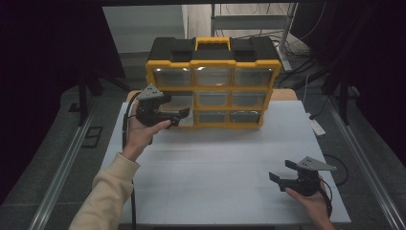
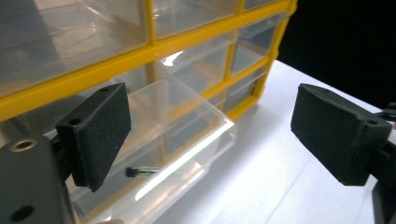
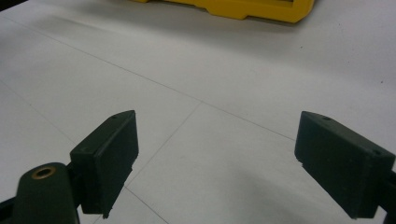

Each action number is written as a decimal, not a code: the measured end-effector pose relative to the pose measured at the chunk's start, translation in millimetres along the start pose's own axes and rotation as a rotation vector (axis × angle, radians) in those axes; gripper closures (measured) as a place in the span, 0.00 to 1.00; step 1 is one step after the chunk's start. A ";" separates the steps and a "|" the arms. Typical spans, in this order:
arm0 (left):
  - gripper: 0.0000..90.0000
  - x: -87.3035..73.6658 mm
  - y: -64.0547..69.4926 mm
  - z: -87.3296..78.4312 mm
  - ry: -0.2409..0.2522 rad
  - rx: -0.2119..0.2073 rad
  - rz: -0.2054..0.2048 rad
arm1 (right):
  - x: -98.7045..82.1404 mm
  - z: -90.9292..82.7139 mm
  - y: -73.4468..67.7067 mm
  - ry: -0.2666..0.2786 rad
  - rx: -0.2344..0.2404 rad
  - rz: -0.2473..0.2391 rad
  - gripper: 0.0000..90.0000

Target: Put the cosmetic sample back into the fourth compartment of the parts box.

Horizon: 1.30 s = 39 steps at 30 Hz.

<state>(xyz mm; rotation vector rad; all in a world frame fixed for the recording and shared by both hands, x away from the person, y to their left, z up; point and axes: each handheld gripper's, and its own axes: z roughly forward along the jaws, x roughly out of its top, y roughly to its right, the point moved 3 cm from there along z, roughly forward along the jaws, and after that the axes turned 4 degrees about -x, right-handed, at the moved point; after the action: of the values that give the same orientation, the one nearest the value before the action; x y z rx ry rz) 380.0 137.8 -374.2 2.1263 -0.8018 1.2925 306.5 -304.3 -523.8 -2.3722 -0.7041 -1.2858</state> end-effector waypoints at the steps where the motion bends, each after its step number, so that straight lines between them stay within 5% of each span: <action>1: 0.15 -0.7 1.9 -1.1 0.003 -0.005 0.001 | 0.1 -0.1 0.1 0.001 0.001 0.001 0.16; 16: 0.15 -32.5 31.8 -21.8 0.022 -0.065 0.027 | 0.3 0.3 -1.5 -0.004 0.011 -0.002 0.16; 24: 0.16 -80.7 41.2 -33.1 -0.002 -0.019 0.022 | 1.9 0.4 -0.6 0.007 0.015 -0.003 0.16; 32: 0.16 -129.6 39.5 -39.5 -0.050 -0.004 -0.034 | 2.6 0.2 -1.7 0.014 0.017 -0.012 0.16; 39: 0.16 -157.2 32.3 -41.8 -0.086 0.029 -0.059 | 2.5 0.3 -1.7 0.019 0.020 -0.018 0.16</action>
<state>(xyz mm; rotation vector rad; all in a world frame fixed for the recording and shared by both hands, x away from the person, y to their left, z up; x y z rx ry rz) 274.0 178.5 -495.1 2.2246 -0.7531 1.1965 306.8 -302.1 -521.8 -2.3400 -0.7308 -1.3001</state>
